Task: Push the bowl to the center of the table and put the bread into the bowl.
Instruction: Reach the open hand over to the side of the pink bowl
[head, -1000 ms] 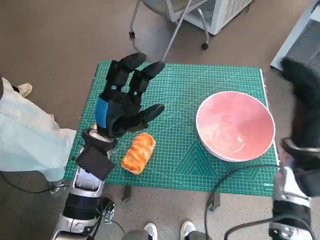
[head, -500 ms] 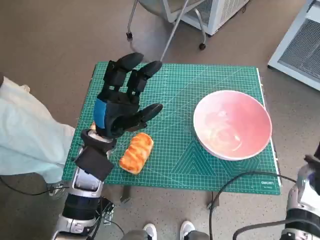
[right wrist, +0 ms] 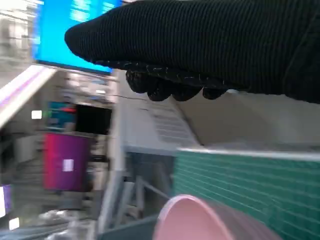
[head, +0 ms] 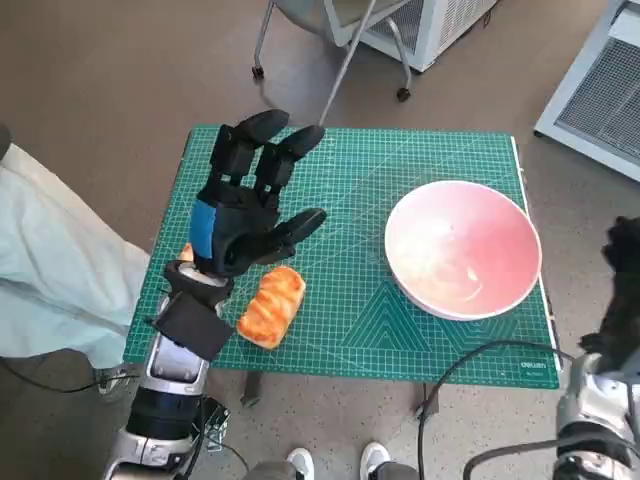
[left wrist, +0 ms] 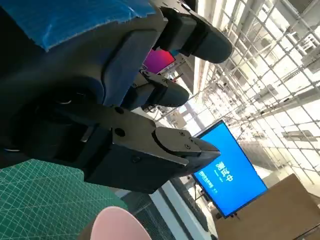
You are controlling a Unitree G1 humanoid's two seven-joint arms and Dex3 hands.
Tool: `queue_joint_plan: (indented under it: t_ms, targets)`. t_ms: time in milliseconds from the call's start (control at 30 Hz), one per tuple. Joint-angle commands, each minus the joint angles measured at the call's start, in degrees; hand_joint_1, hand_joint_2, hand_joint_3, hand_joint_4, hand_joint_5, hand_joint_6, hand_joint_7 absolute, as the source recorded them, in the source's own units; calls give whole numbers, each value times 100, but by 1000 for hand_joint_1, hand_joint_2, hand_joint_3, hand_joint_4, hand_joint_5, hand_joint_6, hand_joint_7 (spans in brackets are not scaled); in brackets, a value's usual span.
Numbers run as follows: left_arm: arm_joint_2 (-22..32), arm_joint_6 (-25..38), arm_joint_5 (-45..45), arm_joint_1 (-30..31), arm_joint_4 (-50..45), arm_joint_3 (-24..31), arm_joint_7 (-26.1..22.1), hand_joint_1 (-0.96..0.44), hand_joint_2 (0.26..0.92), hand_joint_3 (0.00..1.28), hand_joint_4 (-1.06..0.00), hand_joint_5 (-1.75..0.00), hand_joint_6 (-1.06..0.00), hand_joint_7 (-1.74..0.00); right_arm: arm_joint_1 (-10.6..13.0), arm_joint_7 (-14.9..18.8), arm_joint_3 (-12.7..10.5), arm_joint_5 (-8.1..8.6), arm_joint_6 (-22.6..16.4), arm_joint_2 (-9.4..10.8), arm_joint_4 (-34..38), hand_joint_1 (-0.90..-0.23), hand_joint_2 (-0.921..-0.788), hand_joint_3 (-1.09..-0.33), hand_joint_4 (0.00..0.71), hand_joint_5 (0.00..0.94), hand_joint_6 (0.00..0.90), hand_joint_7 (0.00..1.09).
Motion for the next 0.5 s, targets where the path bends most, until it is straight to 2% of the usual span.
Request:
queue_joint_plan:
  t_ms: [33, 167, 333, 500]
  targets:
    - [67, -98, 23, -46, -25, 55, 33, -27, 832, 260, -51, -833, -50, -962, -128, 174, -106, 269, 400, 322, 210, -512, -921, -841, 314, 1, 32, 714]
    - [109, -122, 46, -40, -20, 73, 37, -37, 834, 258, -53, -827, -53, -958, -246, 240, -101, 337, 612, 473, 262, -491, -921, -860, 295, 0, 52, 675]
    - [155, -134, 72, -23, -24, 95, 43, -48, 840, 247, -63, -796, -60, -943, -407, 308, -113, 418, 807, 653, 300, -498, -921, -889, 289, 0, 57, 672]
    - [218, -124, 94, 27, -86, 128, 57, -61, 850, 228, -76, -757, -68, -926, -572, 272, -30, 354, 941, 802, 345, -486, -921, -922, 282, 0, 43, 707]
